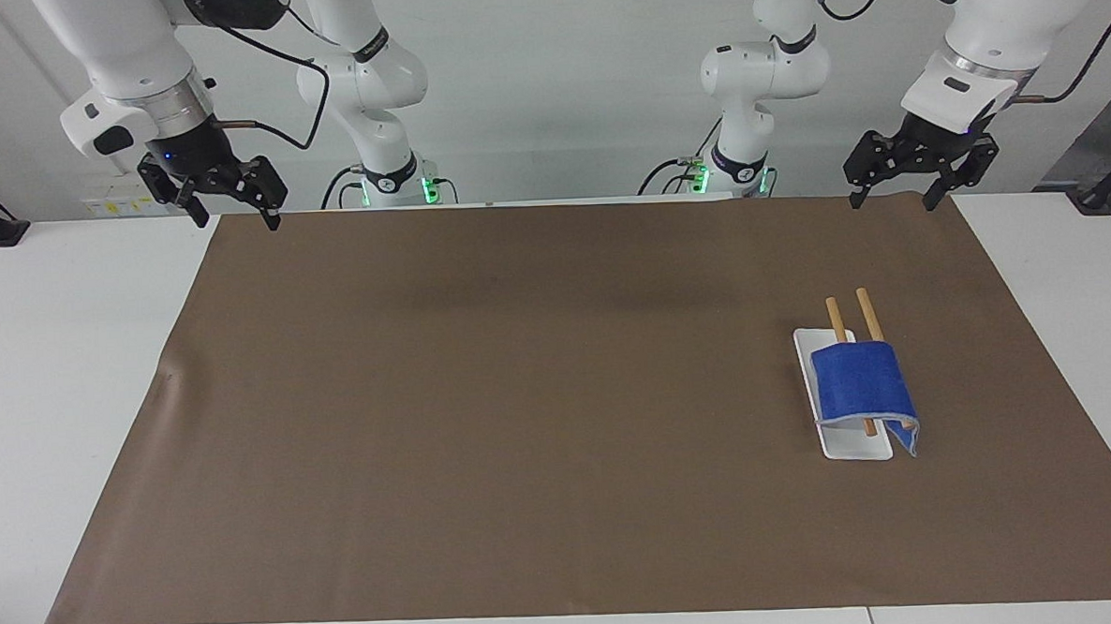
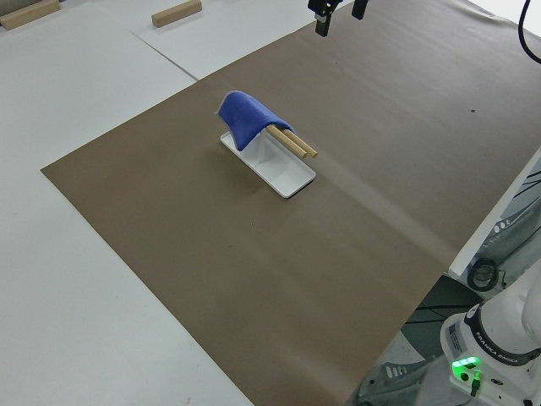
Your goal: Right arm passes towel to left arm to hang
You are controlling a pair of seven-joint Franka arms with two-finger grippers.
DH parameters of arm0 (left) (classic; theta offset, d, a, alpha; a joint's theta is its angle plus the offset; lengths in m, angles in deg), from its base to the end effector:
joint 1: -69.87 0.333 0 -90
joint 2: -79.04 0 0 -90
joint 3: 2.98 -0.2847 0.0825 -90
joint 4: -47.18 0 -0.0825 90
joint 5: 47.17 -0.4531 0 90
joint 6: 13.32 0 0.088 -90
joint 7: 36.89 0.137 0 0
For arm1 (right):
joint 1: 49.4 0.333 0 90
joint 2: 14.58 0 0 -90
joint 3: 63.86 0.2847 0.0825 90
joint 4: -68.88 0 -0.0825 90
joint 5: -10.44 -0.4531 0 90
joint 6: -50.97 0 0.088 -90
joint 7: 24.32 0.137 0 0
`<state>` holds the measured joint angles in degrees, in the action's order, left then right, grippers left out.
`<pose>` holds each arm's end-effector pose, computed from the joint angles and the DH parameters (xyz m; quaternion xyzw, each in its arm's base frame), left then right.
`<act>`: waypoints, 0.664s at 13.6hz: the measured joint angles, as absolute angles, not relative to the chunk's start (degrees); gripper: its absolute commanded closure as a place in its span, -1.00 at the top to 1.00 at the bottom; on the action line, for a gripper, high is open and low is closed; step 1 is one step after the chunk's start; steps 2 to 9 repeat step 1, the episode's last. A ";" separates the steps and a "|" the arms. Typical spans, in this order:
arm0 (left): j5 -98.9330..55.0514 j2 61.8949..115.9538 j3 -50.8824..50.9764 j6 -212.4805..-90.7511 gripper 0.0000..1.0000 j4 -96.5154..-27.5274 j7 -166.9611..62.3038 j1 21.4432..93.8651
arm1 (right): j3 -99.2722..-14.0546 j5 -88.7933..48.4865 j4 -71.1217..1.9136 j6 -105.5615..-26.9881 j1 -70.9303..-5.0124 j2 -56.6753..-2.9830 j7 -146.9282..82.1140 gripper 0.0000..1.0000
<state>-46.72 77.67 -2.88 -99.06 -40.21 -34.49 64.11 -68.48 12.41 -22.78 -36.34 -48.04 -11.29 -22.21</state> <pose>0.6060 -0.0633 0.5959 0.9974 -0.0723 -0.0026 0.0038 0.6008 -0.0401 0.5787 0.9987 -0.0474 -0.0095 0.0148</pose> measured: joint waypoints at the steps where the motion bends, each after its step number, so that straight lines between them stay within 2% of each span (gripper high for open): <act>1: -46.73 77.67 -2.97 -99.08 1.00 -40.30 -34.49 64.12 | -68.48 12.41 -22.78 -36.34 -48.04 -11.29 -22.21 1.00; 9: -46.73 77.67 -2.97 -99.08 1.00 -40.30 -34.49 64.12 | -68.48 12.41 -22.78 -36.34 -48.04 -11.29 -22.21 1.00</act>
